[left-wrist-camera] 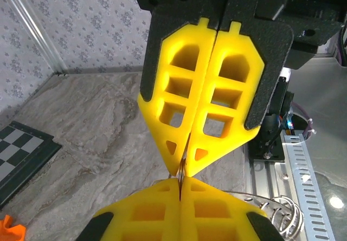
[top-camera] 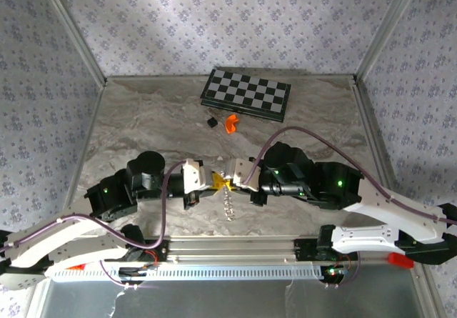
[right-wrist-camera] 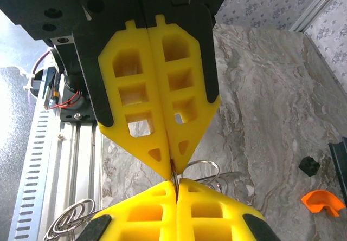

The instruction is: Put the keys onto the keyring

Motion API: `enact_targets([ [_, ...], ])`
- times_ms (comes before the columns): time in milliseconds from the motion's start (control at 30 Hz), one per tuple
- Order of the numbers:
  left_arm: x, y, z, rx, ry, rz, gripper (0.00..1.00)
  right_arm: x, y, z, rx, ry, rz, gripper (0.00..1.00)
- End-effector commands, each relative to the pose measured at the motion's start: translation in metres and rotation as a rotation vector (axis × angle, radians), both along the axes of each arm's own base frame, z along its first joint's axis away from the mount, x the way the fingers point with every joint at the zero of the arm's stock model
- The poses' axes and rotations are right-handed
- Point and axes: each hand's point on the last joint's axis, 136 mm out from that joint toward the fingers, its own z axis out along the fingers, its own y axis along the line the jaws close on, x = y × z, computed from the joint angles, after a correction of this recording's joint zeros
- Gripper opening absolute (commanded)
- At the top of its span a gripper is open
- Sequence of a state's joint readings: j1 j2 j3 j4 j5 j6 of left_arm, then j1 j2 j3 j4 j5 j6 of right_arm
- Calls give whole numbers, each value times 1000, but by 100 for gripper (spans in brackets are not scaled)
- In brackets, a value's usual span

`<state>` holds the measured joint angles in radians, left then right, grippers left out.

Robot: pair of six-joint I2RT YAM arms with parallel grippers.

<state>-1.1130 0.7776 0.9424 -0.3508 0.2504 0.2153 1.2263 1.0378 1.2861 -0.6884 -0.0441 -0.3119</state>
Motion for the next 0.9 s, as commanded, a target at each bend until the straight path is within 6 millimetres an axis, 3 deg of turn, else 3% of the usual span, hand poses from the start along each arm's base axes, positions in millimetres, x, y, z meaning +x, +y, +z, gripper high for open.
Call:
enact_targets([
  [0, -9, 2, 27, -114, -23, -38, 0, -2, -2, 17, 67, 4, -6, 16],
  [67, -13, 2, 30, -139, -24, -55, 0, -3, -4, 18, 88, 15, -12, 28],
  [167, -18, 3, 36, -168, -24, -79, 0, -5, -7, 23, 128, 29, -17, 34],
  [633, -26, 5, 55, -327, -9, -114, 0, -20, -5, 42, 250, 56, 61, 32],
  [667, -24, 5, 55, -337, -8, -105, 0, -22, -4, 27, 222, 73, 69, 32],
  [867, -25, 1, 57, -418, 2, -120, 0, -25, -3, 23, 236, 103, 86, 27],
])
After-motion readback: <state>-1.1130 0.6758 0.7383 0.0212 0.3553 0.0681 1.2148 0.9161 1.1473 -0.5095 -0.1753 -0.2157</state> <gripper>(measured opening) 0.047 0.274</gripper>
